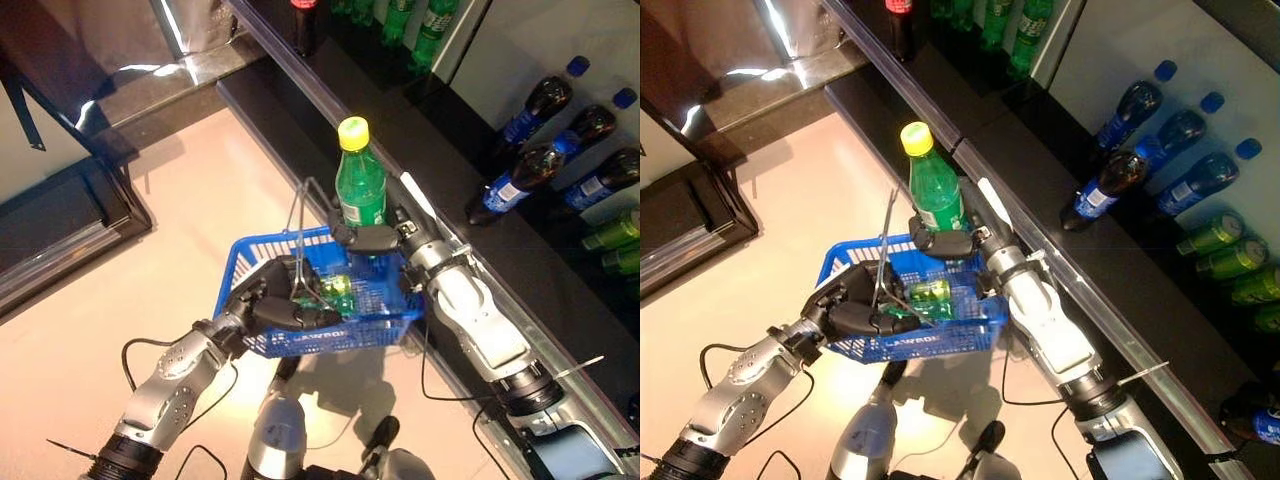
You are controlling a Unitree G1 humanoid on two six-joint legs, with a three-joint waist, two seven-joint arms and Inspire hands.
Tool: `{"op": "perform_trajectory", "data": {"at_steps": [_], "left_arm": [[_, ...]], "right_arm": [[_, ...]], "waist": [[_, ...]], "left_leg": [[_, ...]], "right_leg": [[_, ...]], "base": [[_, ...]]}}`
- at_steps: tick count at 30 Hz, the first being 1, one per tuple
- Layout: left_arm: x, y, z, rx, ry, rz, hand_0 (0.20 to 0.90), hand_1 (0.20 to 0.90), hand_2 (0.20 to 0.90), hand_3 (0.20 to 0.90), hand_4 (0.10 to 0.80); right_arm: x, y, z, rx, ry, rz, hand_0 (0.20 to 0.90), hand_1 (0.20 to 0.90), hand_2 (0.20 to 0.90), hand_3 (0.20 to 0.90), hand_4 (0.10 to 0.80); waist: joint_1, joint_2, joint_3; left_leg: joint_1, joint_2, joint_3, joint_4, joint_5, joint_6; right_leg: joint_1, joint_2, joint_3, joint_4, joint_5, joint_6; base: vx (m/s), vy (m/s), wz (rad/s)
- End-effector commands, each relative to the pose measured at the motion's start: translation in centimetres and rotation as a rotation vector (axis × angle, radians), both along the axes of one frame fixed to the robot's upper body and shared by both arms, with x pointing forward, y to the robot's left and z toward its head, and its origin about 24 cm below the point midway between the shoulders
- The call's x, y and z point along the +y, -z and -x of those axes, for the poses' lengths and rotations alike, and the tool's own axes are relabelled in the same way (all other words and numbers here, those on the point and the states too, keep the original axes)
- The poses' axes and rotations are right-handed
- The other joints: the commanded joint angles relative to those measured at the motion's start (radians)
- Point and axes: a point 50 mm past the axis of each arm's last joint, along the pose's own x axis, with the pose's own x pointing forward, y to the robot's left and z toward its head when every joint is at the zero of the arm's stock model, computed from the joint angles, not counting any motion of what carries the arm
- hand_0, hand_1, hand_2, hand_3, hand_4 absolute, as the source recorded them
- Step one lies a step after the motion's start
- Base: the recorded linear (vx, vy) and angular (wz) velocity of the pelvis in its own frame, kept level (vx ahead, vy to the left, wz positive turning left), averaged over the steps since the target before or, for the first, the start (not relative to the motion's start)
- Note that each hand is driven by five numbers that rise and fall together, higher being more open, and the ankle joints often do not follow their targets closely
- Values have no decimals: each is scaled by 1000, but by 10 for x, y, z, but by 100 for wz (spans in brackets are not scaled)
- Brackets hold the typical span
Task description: Pick up the drink and place into the basket.
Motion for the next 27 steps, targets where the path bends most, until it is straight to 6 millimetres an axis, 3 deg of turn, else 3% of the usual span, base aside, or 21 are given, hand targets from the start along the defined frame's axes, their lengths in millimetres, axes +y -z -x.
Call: {"op": "perform_trajectory", "data": {"at_steps": [1,4,11,27], "left_arm": [[-55,-109,25,-611,384,388,300,300,300,200,100],[-57,-110,27,-620,399,391,300,300,300,200,100],[-61,-117,32,-659,455,399,300,300,300,200,100],[-58,-121,39,-680,483,419,300,300,300,200,100]], "right_arm": [[32,18,4,-2,-92,42,300,300,300,200,100],[31,27,1,24,-78,83,300,300,300,200,100],[20,70,-8,128,31,287,300,300,300,200,100],[7,124,4,353,116,292,300,300,300,200,100]], "waist": [[-23,-4,-439],[-21,-5,-440],[-5,-10,-441],[-2,-14,-435]], "left_leg": [[69,11,109,-4,-104,47],[69,11,108,-4,-103,47],[68,9,102,-4,-103,49],[70,9,105,-4,-105,51]], "right_leg": [[-46,-17,0,2,28,-20],[-46,-17,-2,2,29,-20],[-42,-17,-14,5,29,-19],[-43,-14,-6,3,33,-18]], "base": [[0,0,0],[0,0,0],[0,0,0],[0,-4,4]]}}
